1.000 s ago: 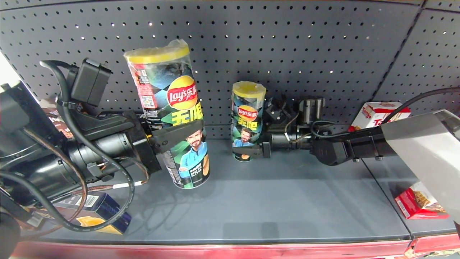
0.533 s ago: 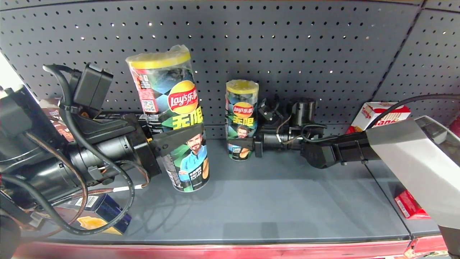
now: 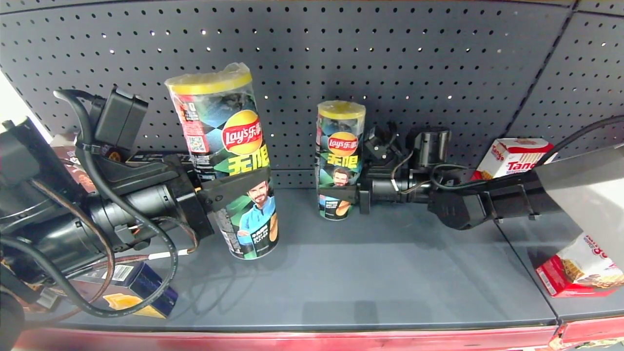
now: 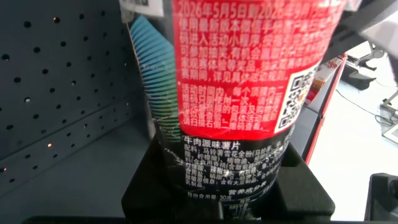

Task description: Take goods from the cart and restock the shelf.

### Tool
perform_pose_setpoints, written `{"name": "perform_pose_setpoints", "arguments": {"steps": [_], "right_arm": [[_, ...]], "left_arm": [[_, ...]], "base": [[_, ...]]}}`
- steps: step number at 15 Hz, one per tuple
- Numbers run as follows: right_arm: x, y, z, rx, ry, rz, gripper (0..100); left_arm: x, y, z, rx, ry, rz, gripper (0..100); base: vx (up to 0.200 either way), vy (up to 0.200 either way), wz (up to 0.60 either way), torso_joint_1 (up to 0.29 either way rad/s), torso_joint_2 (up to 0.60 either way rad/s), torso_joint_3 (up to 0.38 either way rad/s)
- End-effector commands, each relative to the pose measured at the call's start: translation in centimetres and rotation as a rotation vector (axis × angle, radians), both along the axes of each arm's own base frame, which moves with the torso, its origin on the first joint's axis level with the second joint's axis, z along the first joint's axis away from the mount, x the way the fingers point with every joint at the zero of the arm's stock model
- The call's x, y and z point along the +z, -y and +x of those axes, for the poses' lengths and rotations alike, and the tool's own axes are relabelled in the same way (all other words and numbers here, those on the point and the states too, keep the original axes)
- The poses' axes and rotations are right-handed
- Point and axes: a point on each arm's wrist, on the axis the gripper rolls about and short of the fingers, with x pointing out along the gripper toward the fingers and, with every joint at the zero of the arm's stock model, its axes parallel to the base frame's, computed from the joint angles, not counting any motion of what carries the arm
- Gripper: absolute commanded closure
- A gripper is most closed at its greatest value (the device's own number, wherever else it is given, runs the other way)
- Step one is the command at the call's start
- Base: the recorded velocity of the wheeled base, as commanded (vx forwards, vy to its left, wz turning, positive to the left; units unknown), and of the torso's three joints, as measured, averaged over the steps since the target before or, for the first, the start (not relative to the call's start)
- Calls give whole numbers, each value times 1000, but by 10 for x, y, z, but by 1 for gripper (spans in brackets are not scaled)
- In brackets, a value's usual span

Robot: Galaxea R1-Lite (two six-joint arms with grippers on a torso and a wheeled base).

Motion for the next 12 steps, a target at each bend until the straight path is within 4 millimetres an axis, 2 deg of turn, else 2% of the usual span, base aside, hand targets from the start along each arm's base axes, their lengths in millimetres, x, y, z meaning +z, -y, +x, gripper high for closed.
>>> {"name": "perform_pose_setpoints", "arguments": {"steps": [1, 2, 4, 5, 6, 7, 8, 9, 12], "right_arm": [[32, 13, -32, 10, 35, 20, 100], [39, 23, -53, 12, 43, 21, 100], [38, 34, -83, 18, 70, 36, 100], [38, 34, -83, 18, 70, 36, 100], [26, 47, -111, 23, 76, 40, 100], [16, 50, -126, 21, 69, 34, 100], [16, 50, -127, 21, 67, 33, 100], [0, 47, -147, 18, 68, 33, 100], [-21, 48, -151, 20, 46, 19, 100]], "left_arm": [[0, 0, 0, 0, 2, -1, 100], [0, 0, 0, 1, 2, -1, 100], [0, 0, 0, 0, 0, 0, 100], [0, 0, 0, 0, 0, 0, 100], [0, 0, 0, 1, 0, 0, 100], [0, 0, 0, 0, -1, 0, 100], [0, 0, 0, 0, -1, 0, 100], [0, 0, 0, 0, -1, 0, 100], [0, 0, 0, 1, -1, 0, 100]], "base": [[0, 0, 0, 0, 0, 0], [0, 0, 0, 0, 0, 0], [0, 0, 0, 0, 0, 0], [0, 0, 0, 0, 0, 0], [0, 0, 0, 0, 0, 0], [0, 0, 0, 0, 0, 0], [0, 0, 0, 0, 0, 0], [0, 0, 0, 0, 0, 0], [0, 0, 0, 0, 0, 0]]}}
